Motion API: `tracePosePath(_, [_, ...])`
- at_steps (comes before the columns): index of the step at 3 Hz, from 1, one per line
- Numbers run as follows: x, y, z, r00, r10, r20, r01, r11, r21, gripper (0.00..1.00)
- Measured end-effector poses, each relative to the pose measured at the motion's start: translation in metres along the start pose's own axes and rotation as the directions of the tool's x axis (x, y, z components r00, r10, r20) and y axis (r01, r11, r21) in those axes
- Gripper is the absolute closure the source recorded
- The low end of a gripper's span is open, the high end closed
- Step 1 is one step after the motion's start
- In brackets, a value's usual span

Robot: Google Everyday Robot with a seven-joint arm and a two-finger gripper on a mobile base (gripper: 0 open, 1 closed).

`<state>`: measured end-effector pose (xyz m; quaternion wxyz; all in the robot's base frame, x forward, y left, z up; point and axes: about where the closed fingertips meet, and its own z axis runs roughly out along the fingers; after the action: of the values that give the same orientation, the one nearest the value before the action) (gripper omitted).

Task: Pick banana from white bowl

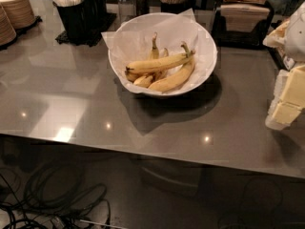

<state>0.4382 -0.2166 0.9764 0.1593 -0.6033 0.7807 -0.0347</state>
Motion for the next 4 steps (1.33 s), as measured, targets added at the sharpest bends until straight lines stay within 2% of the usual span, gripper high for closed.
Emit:
tracePosePath(1, [0.0,0.0,0.0,1.0,0.0,0.0,0.0,1.0,0.0,0.0])
tracePosePath(2, [-0.021,-0.017,-0.003,0.998,-0.043,0.055,0.042,0.9989,0.018,0.0])
tracePosePath(3, [-0.079,-0.04,-0.004,0.965,-0.21,0.157,0.207,0.9776,0.036,0.0])
tracePosePath(4, [-0.146,-0.063,-0.002,0.873,-0.392,0.29,0.386,0.919,0.079,0.0])
